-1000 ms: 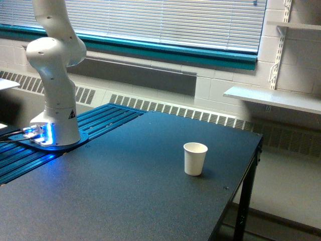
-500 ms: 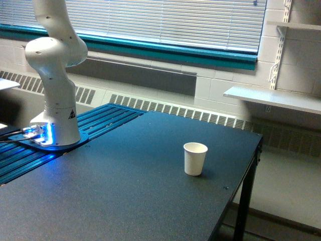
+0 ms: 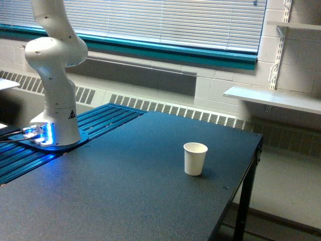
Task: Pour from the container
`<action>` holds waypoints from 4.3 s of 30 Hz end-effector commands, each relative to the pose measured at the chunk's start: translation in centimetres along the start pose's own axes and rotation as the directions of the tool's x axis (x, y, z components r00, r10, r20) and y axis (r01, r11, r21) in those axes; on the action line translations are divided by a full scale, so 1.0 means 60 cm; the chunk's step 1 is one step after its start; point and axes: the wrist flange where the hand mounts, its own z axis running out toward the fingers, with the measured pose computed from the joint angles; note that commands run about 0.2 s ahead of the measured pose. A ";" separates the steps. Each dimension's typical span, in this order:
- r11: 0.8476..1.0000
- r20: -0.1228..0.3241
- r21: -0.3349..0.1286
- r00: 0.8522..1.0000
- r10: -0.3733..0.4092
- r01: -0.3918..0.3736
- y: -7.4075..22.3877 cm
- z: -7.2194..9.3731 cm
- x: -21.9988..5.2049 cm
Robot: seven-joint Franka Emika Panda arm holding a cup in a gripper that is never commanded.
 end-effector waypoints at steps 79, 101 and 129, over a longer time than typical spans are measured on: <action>0.950 0.341 -0.244 0.934 -0.105 0.196 0.308 0.191 -0.432; 0.915 0.412 -0.323 0.906 -0.093 0.240 0.347 0.223 -0.507; 0.874 0.485 -0.368 0.868 -0.109 0.316 0.346 0.250 -0.573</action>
